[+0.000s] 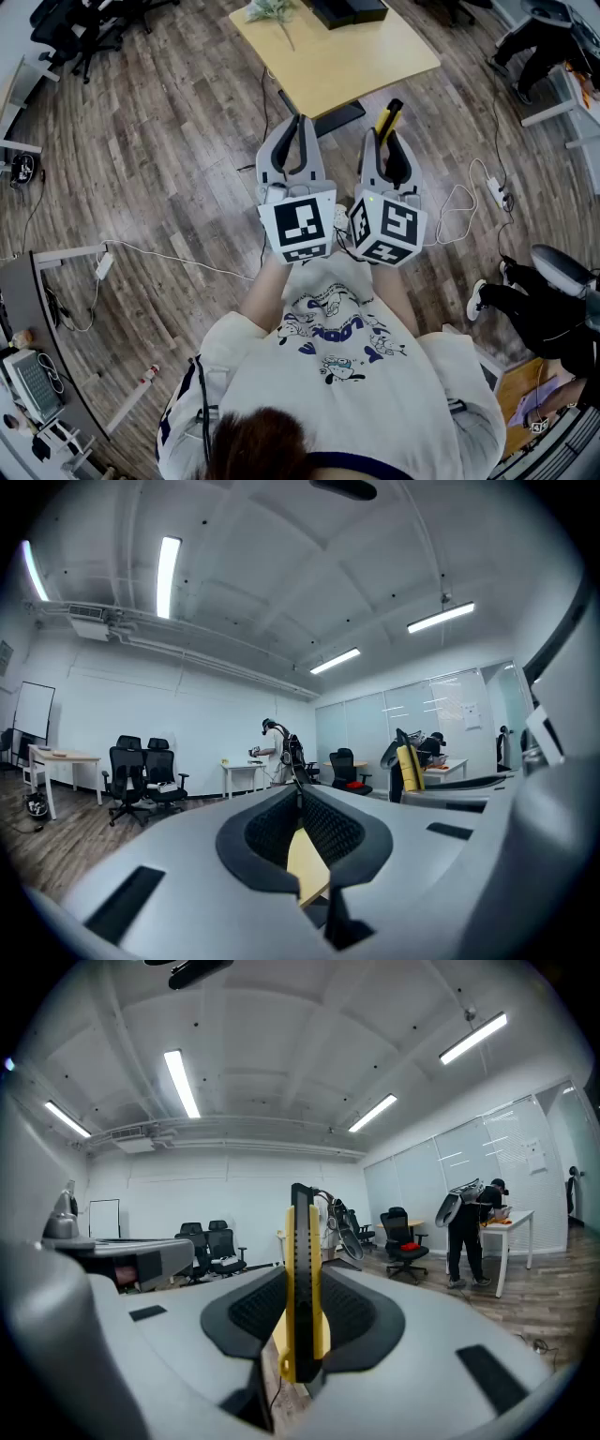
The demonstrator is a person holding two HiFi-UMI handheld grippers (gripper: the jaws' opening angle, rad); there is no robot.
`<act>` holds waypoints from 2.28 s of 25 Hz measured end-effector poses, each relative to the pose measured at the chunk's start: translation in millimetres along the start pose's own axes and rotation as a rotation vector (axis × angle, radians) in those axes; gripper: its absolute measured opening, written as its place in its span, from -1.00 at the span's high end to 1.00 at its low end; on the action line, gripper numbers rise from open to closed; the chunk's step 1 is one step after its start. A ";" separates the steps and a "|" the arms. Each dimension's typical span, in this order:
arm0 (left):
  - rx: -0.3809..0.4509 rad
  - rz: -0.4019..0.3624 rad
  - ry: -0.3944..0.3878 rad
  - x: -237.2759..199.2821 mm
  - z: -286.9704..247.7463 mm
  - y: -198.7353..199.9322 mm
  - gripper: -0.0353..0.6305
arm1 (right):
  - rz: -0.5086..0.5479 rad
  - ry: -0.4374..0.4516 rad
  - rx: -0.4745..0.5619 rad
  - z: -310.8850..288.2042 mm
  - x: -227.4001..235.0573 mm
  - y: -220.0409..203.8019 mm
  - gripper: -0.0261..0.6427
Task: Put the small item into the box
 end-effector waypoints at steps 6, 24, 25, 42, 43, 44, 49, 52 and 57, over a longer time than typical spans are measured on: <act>0.000 0.006 -0.002 -1.1 -3.5 0.4 0.82 | 0.002 0.008 -0.001 -3.4 -2.0 0.5 0.55; -0.029 0.000 0.022 11.0 -69.1 -5.3 0.82 | -0.039 0.026 -0.030 -66.4 31.6 0.6 0.55; -0.028 0.000 0.029 11.6 -76.4 -4.2 0.82 | -0.038 0.033 -0.031 -74.4 34.4 2.4 0.55; -0.025 0.021 0.133 37.6 -174.9 1.3 0.82 | -0.031 0.168 -0.042 -176.8 84.3 26.3 0.55; -0.028 0.020 0.132 38.8 -178.8 1.1 0.82 | -0.032 0.172 -0.045 -180.5 85.2 26.5 0.55; -0.032 0.020 0.131 39.3 -182.4 0.9 0.82 | -0.032 0.175 -0.047 -183.9 85.6 26.8 0.55; -0.049 0.018 0.136 34.8 -198.7 -1.9 0.82 | -0.035 0.185 -0.061 -201.3 85.5 26.0 0.55; -0.060 0.024 0.144 27.0 -210.8 -5.7 0.82 | -0.034 0.190 -0.074 -215.7 83.1 23.7 0.55; -0.062 0.029 0.140 13.0 -246.9 -10.0 0.82 | -0.028 0.194 -0.089 -251.9 79.5 21.5 0.55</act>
Point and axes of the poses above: the fingertips, and each gripper's own axes: z backward along the fingers, x to its right, y out of its top, the point moved 9 cm from there along z, backward along the fingers, and after that the axes turned 2 degrees about -y, right-handed, at the moved point
